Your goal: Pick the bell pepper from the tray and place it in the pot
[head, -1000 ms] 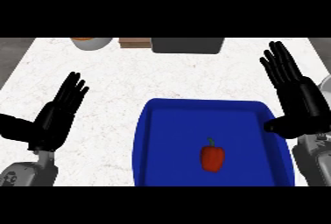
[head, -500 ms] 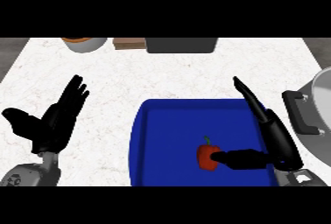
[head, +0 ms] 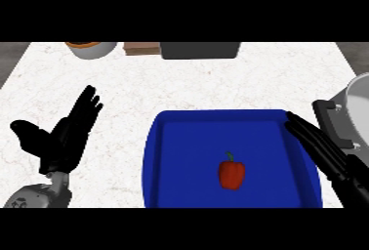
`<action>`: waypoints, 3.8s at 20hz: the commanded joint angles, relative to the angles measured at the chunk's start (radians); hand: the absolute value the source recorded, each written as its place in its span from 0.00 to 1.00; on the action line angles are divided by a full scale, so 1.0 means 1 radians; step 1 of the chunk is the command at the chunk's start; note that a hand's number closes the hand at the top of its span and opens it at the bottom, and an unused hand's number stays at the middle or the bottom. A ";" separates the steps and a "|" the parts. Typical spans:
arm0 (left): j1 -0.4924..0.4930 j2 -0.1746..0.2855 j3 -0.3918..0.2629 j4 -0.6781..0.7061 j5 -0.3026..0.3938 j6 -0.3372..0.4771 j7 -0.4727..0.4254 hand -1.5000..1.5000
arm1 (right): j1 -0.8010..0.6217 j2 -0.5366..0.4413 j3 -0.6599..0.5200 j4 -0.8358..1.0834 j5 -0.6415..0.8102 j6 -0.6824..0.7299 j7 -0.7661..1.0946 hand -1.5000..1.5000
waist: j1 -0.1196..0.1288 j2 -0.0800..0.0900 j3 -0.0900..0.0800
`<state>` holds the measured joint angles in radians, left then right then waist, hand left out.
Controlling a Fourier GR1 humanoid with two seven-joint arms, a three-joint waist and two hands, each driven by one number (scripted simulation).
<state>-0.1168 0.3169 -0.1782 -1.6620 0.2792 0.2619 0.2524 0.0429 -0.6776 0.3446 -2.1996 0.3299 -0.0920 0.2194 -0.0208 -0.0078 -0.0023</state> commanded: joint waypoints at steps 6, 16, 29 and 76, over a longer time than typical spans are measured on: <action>-0.057 -0.033 -0.009 0.018 -0.028 0.017 0.028 0.50 | -0.135 -0.121 0.057 -0.234 -0.042 0.303 0.552 0.00 | 0.024 0.008 -0.002; -0.062 -0.034 0.033 0.019 -0.028 -0.039 0.032 0.50 | -0.354 0.067 0.157 -0.135 -0.124 0.422 0.934 0.00 | 0.025 0.008 0.001; -0.002 -0.076 0.014 -0.063 -0.087 -0.001 0.075 0.50 | -0.282 0.117 0.309 -0.032 0.036 0.462 0.956 0.00 | 0.021 0.004 0.002; -0.039 -0.193 0.092 0.031 -0.199 -0.112 0.017 0.50 | -0.269 0.571 0.238 0.554 0.471 0.570 0.659 1.00 | 0.020 0.008 0.002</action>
<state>-0.1168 0.1515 -0.0792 -1.6848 0.1145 0.1411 0.3029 -0.2133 -0.1583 0.5740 -1.6529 0.7957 0.4571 0.8926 0.0014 -0.0003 -0.0001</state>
